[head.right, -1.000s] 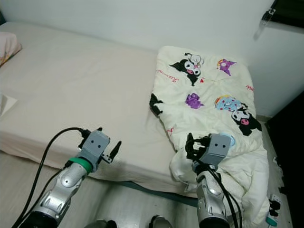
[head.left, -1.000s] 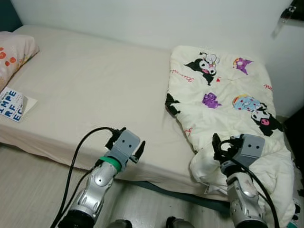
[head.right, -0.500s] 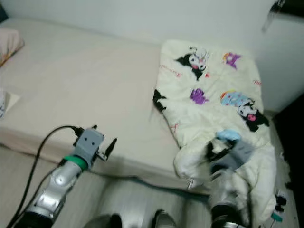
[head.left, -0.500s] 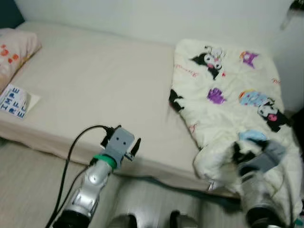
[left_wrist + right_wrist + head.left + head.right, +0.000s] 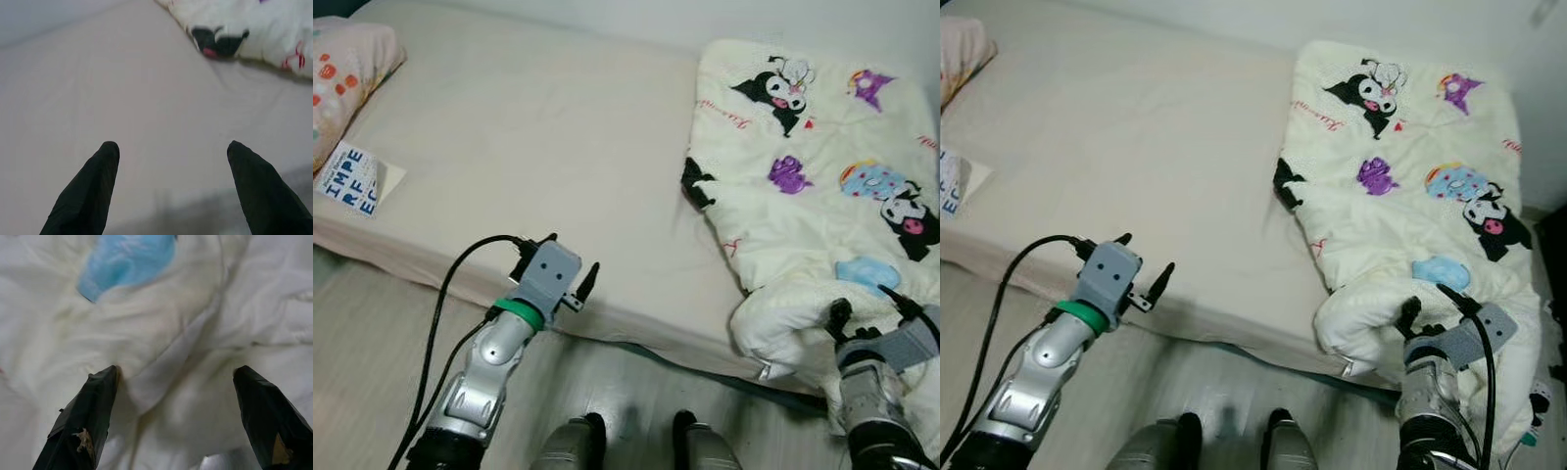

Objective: Clean up the room

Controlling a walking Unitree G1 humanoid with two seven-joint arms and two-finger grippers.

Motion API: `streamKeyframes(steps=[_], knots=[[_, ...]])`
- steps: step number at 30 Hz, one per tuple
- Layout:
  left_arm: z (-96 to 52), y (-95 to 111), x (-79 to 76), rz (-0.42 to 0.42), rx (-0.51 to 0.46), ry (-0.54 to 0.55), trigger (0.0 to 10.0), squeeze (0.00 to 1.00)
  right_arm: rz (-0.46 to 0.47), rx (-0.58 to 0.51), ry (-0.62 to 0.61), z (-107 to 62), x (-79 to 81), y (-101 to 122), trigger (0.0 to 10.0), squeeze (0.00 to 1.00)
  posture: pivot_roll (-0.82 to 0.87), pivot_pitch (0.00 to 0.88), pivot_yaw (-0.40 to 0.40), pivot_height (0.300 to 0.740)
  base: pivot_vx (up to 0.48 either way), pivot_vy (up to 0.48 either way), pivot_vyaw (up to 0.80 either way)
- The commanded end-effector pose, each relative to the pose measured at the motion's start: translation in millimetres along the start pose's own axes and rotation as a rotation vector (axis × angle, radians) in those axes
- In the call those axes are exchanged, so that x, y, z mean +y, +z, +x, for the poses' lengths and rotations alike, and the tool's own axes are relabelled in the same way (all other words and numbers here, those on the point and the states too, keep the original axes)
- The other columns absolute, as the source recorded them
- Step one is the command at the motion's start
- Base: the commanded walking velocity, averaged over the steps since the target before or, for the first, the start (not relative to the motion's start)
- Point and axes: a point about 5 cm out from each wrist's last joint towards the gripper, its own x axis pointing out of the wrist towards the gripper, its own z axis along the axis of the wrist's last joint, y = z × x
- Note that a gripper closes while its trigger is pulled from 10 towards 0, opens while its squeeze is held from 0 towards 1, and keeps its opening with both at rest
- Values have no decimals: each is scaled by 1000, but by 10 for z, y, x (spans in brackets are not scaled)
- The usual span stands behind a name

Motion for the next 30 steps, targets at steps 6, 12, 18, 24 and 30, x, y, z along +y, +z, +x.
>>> streamKeyframes(steps=[6, 12, 18, 24, 30], knots=[[-137, -40, 48, 13, 52, -17, 10000, 0, 32, -65, 11, 52, -66, 187, 10000, 0, 198, 341, 143, 740, 0, 0, 0], [-200, -28, 87, 21, 65, -18, 10000, 0, 59, -104, 32, 106, -55, 350, 10000, 0, 217, 347, 150, 740, 0, 0, 0], [-225, -7, 91, 24, 75, -24, 10000, 0, 97, -94, 63, 123, -19, 357, 0, 0, 226, 343, 154, 740, 0, 0, 0], [-227, 5, 85, 25, 78, -30, 10000, 0, 131, -75, 111, 136, 39, 348, 0, 0, 228, 336, 155, 740, 0, 0, 0], [-219, 9, 76, 24, 78, -33, 10000, 0, 141, -38, 98, 147, 46, 326, 0, 0, 227, 326, 153, 740, 0, 0, 0]])
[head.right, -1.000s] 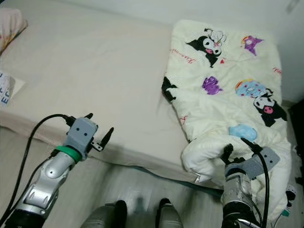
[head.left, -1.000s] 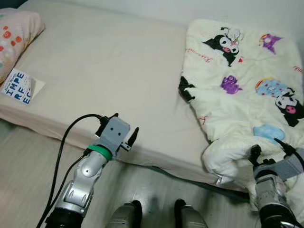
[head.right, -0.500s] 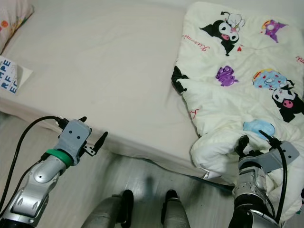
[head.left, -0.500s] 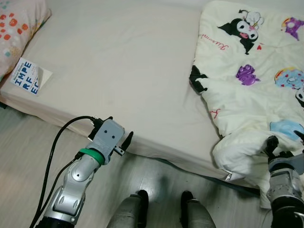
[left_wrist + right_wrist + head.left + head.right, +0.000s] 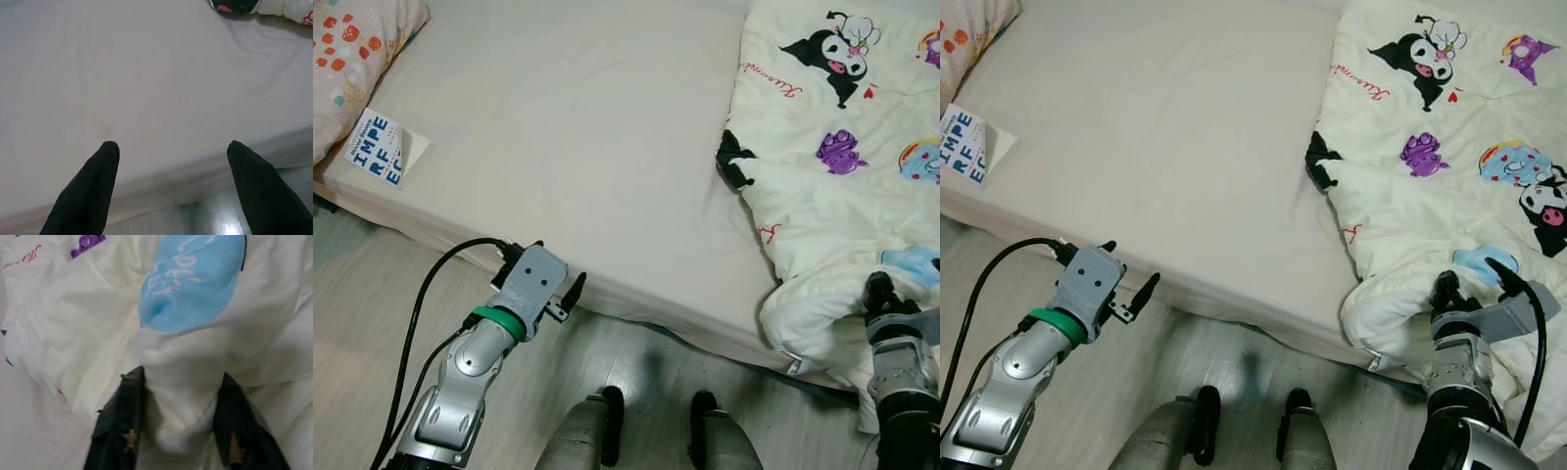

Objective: Clean up the room

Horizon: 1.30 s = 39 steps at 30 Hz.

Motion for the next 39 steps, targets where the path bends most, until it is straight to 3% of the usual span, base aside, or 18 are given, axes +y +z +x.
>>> streamKeyframes(steps=[1, 12, 14, 17, 18, 19, 20, 22, 24, 25, 26, 27, 29, 34, 35, 37, 38, 39], knots=[[-49, -74, -35, -5, 34, -15, 10000, 0, -11, 48, -64, -56, -142, -74, 0, 0, 223, 321, 151, 740, 0, 0, 0], [-29, -44, -70, -17, 31, -20, 10000, 0, -60, 64, -36, -46, -129, -60, 0, 0, 207, 311, 143, 740, 0, 0, 0], [7, 19, -77, -35, 10, -15, 10000, 0, -122, 64, 79, -6, 29, -51, 0, 0, 197, 308, 135, 740, 0, 0, 0], [30, 59, -79, -44, -3, -11, 10000, 0, -142, 67, 131, 14, 119, -55, 0, 0, 191, 305, 128, 740, 0, 0, 0], [46, 98, -76, -56, -15, -6, 10000, 0, -172, 83, 217, 30, 264, -96, 0, 0, 186, 304, 122, 740, 0, 0, 0], [46, 98, -76, -56, -15, -6, 10000, 0, -172, 83, 217, 30, 264, -96, 0, 0, 186, 304, 122, 740, 0, 0, 0], [66, 143, -73, -73, -28, 0, 10000, 0, -186, 112, 327, 34, 448, -170, 0, 0, 181, 303, 116, 740, 0, 0, 0], [79, 173, -72, -84, -36, 3, 10000, 0, -194, 133, 402, 30, 574, -221, 0, 0, 179, 303, 115, 740, 0, 0, 0], [142, 308, -108, -130, -74, -9, 10000, 0, -246, 283, 707, -123, 994, -569, 0, 0, 166, 301, 99, 740, 0, 0, 0], [142, 308, -108, -130, -74, -9, 10000, 0, -246, 283, 707, -123, 994, -569, 0, 0, 166, 301, 99, 740, 0, 0, 0], [171, 375, -134, -148, -93, -22, 10000, 0, -268, 360, 818, -230, 1100, -730, 0, 0, 163, 301, 95, 740, 0, 0, 0], [171, 375, -134, -148, -93, -22, 10000, 0, -268, 360, 818, -230, 1100, -730, 0, 0, 163, 301, 95, 740, 0, 0, 0], [222, 494, -201, -184, -123, -66, 10000, 0, -307, 475, 962, -447, 1157, -980, 0, 0, 143, 301, 81, 740, 0, 0, 0], [257, 596, -243, -233, -147, -104, 10000, 0, -302, 586, 1091, -698, 1157, -1175, 0, 0, 134, 302, 76, 740, 0, 0, 0], [282, 631, -216, -257, -153, -95, 10000, 0, -278, 690, 1214, -951, 1175, -1285, 0, 0, 129, 303, 73, 740, 0, 0, 0], [282, 631, -216, -257, -153, -95, 10000, 0, -278, 690, 1214, -951, 1175, -1285, 0, 0, 129, 303, 73, 740, 0, 0, 0], [300, 647, -207, -261, -154, -91, 10000, 0, -277, 797, 1299, -1176, 1148, -1406, 0, 0, 124, 304, 68, 740, 0, 0, 0], [301, 650, -208, -260, -155, -91, 10000, 0, -282, 831, 1317, -1235, 1126, -1449, 0, 0, 124, 304, 68, 740, 0, 0, 0]])
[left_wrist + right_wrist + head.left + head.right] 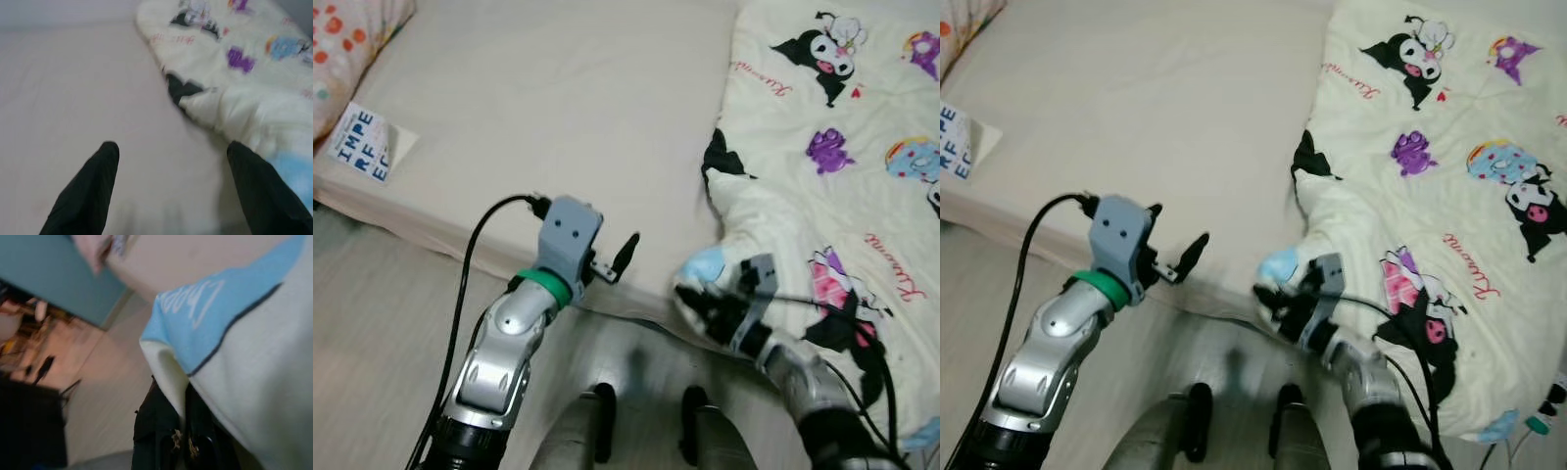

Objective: Clean up the room

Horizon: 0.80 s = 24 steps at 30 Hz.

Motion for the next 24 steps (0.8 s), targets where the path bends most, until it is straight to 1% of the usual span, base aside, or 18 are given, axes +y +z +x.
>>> streamKeyframes(steps=[1, 4, 5, 6, 7, 9, 10, 12, 13, 14, 16, 17, 18, 21, 22, 23, 24], knots=[[-30, -76, -27, -25, 34, -9, 10000, 0, 46, 72, 115, 66, 180, -205, 0, 0, 124, 304, 68, 740, 0, 0, 0], [-21, -72, -40, -24, 34, -11, 10000, 0, 71, 179, 151, 45, 256, -434, 0, 0, 123, 301, 59, 740, 0, 0, 0], [-21, -72, -40, -24, 34, -11, 10000, 0, 71, 179, 151, 45, 256, -434, 0, 0, 123, 301, 59, 740, 0, 0, 0], [-22, -72, -45, -27, 34, -11, 10000, 0, 78, 240, 179, 42, 321, -578, 0, 0, 120, 303, 57, 740, 0, 0, 0], [-22, -72, -45, -27, 34, -11, 10000, 0, 78, 240, 179, 42, 321, -578, 0, 0, 120, 303, 57, 740, 0, 0, 0], [-19, -76, -61, -29, 36, -11, 10000, 0, 92, 267, 192, 91, 345, -651, 0, 0, 118, 305, 57, 740, 0, 0, 0], [-17, -73, -68, -31, 38, -11, 10000, 0, 97, 274, 198, 103, 360, -656, 0, 0, 118, 305, 57, 740, 0, 0, 0], [-17, -64, -98, -36, 41, -20, 10000, 0, 109, 255, 189, 215, 386, -610, 0, 0, 121, 306, 57, 740, 0, 0, 0], [-17, -64, -98, -36, 41, -20, 10000, 0, 109, 255, 189, 215, 386, -610, 0, 0, 121, 306, 57, 740, 0, 0, 0], [-17, -61, -108, -38, 42, -23, 10000, 0, 109, 246, 180, 257, 400, -580, 0, 0, 121, 306, 57, 740, 0, 0, 0], [-21, -58, -128, -39, 43, -28, 10000, 0, 85, 208, 142, 399, 392, -493, 0, 0, 126, 305, 57, 740, 0, 0, 0], [-21, -58, -128, -39, 43, -28, 10000, 0, 85, 208, 142, 399, 392, -493, 0, 0, 126, 305, 57, 740, 0, 0, 0], [-22, -53, -148, -40, 43, -31, 10000, 0, 68, 195, 58, 497, 346, -418, 10000, 0, 131, 305, 55, 740, 0, 0, 0], [-27, -52, -164, -43, 44, -33, 10000, 0, 71, 181, 46, 534, 342, -355, 10000, 0, 133, 306, 55, 740, 0, 0, 0], [-35, -60, -175, -45, 48, -34, 10000, 0, 96, 201, 81, 527, 366, -355, 10000, 1000, 128, 307, 55, 740, 0, 0, 0], [-42, -71, -189, -47, 53, -38, 10000, 0, 91, 241, 87, 502, 367, -377, 10000, 1000, 122, 307, 53, 740, 0, 0, 0], [-42, -71, -189, -47, 53, -38, 10000, 0, 91, 241, 87, 502, 367, -377, 10000, 1000, 122, 307, 53, 740, 0, 0, 0]])
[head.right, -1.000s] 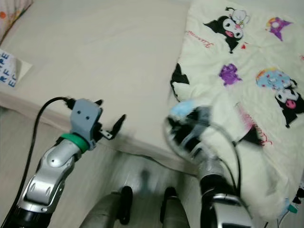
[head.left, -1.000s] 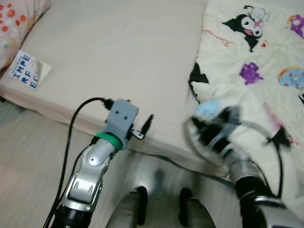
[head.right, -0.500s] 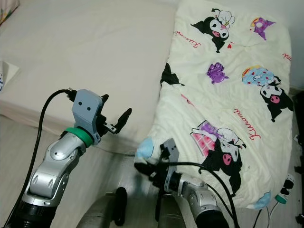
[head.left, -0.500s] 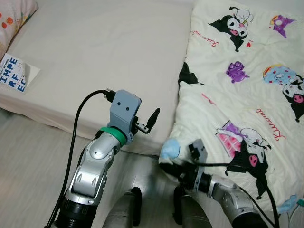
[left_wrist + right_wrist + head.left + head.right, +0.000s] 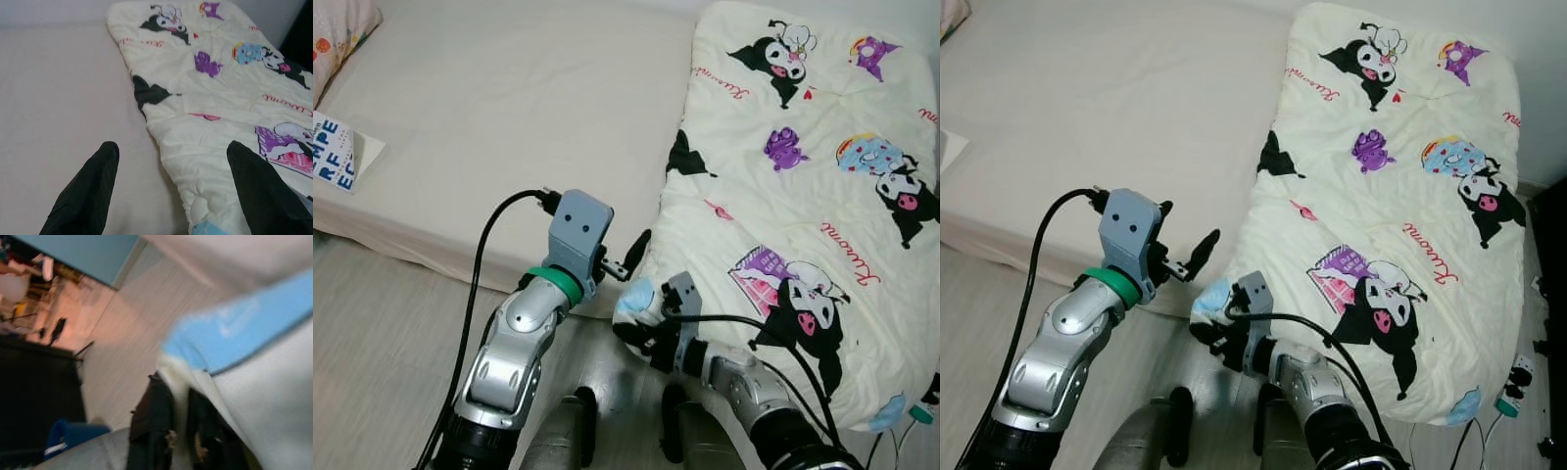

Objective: Clean up the room

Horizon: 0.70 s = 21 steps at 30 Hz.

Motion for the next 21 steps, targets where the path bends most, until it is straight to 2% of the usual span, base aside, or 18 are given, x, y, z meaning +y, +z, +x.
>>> streamKeyframes(steps=[1, 4, 5, 7, 8, 10, 11, 12, 13, 15, 16, 17, 19, 20, 21], knots=[[-39, -45, -46, -11, 20, -13, 10000, 0, 22, 72, 39, 9, 60, -137, 10000, 1000, 122, 307, 53, 740, 0, 0, 0], [-40, -61, -60, -13, 27, -18, 10000, 0, 8, 121, 37, -36, 48, -198, 10000, 1000, 115, 306, 51, 740, 0, 0, 0], [-34, -87, -77, -23, 39, -25, 10000, 0, -8, 182, 19, -115, 15, -301, 10000, 0, 111, 308, 48, 740, 0, 0, 0], [-34, -87, -77, -23, 39, -25, 10000, 0, -8, 182, 19, -115, 15, -301, 10000, 0, 111, 308, 48, 740, 0, 0, 0], [-19, -119, -90, -31, 55, -26, 10000, 0, -22, 248, 30, -218, 5, -425, 10000, 0, 107, 311, 47, 740, 0, 0, 0], [-19, -119, -90, -31, 55, -26, 10000, 0, -22, 248, 30, -218, 5, -425, 10000, 0, 107, 311, 47, 740, 0, 0, 0], [48, -292, -126, 4, 144, -43, 10000, 0, -7, 336, -139, -466, -171, -665, 10000, 0, 94, 310, 39, 740, 0, 0, 0], [71, -367, -141, 34, 184, -57, 10000, 0, 9, 347, -241, -553, -264, -723, 10000, 0, 94, 310, 39, 740, 0, 0, 0], [81, -412, -149, 55, 207, -67, 10000, 0, 21, 348, -309, -601, -322, -750, 10000, 0, 94, 310, 39, 740, 0, 0, 0], [84, -430, -153, 65, 216, -73, 10000, 0, 28, 347, -339, -618, -346, -757, 10000, 0, 94, 310, 39, 740, 0, 0, 0], [89, -500, -139, 78, 246, -83, 10000, 0, 73, 283, -433, -677, -442, -704, 10000, 0, 77, 305, 45, 740, 0, 0, 0], [89, -500, -139, 78, 246, -83, 10000, 0, 73, 283, -433, -677, -442, -704, 10000, 0, 77, 305, 45, 740, 0, 0, 0], [53, -657, -78, 90, 325, -99, 10000, 0, 176, 130, -552, -750, -565, -555, 10000, 0, 71, 299, 56, 740, 0, 0, 0], [26, -706, -47, 91, 350, -100, 10000, 0, 195, 67, -566, -759, -587, -484, 10000, 0, 70, 298, 57, 740, 0, 0, 0], [26, -706, -47, 91, 350, -100, 10000, 0, 195, 67, -566, -759, -587, -484, 10000, 0, 70, 298, 57, 740, 0, 0, 0]])
